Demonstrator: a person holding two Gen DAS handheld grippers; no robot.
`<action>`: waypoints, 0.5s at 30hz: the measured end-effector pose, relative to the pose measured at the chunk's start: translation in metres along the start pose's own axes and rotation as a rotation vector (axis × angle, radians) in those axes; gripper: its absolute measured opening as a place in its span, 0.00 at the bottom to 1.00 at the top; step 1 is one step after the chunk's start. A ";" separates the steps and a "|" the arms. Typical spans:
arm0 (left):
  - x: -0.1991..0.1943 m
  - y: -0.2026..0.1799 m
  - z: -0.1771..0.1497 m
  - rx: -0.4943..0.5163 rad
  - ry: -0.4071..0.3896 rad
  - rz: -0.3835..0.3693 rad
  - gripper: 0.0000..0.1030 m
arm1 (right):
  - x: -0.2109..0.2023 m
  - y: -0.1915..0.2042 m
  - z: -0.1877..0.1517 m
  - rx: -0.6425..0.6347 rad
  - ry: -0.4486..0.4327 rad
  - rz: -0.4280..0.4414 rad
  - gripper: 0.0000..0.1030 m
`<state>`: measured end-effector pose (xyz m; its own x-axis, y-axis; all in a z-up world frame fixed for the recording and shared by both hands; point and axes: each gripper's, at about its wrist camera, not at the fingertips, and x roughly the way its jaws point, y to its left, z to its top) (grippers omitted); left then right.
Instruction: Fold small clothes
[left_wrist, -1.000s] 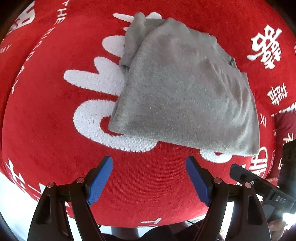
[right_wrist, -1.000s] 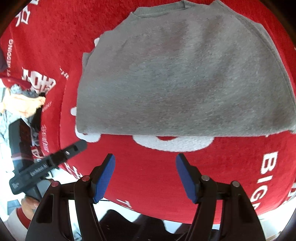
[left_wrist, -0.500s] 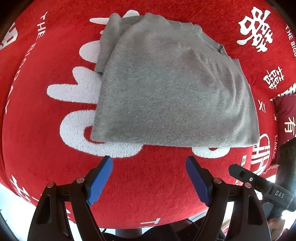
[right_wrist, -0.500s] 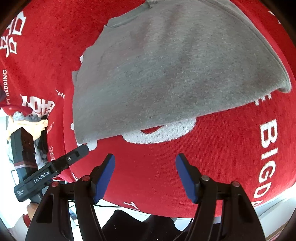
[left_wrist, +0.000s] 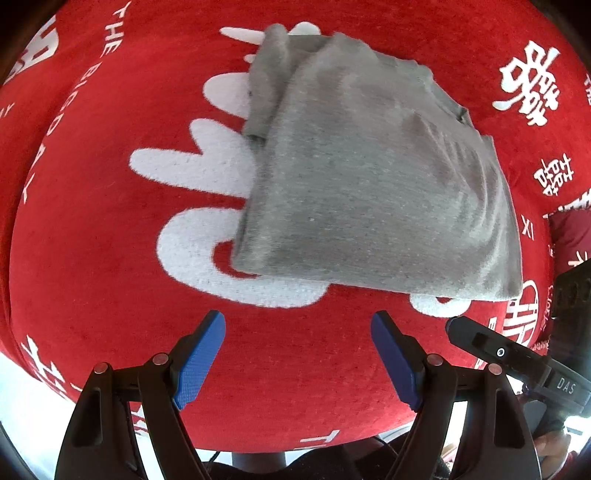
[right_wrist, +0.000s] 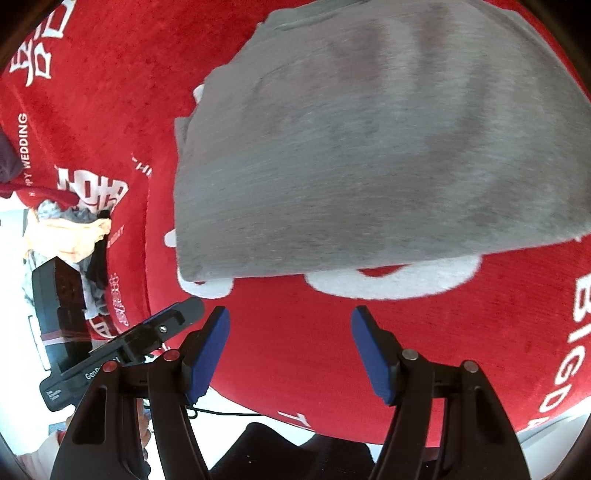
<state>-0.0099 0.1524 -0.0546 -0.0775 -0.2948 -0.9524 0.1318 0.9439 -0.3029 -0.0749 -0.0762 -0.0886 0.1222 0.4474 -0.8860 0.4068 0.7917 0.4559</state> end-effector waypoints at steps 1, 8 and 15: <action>0.001 0.002 0.000 -0.004 0.003 -0.003 0.80 | 0.003 0.003 0.001 -0.009 0.003 0.002 0.69; -0.004 0.010 -0.002 -0.034 -0.028 -0.017 0.80 | 0.015 0.007 0.006 -0.011 0.029 0.041 0.69; -0.004 0.020 -0.003 -0.090 -0.051 -0.037 0.80 | 0.027 -0.003 0.006 0.029 0.070 0.079 0.69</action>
<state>-0.0104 0.1726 -0.0567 -0.0301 -0.3352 -0.9417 0.0405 0.9409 -0.3362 -0.0676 -0.0693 -0.1140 0.0916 0.5363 -0.8390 0.4246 0.7411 0.5201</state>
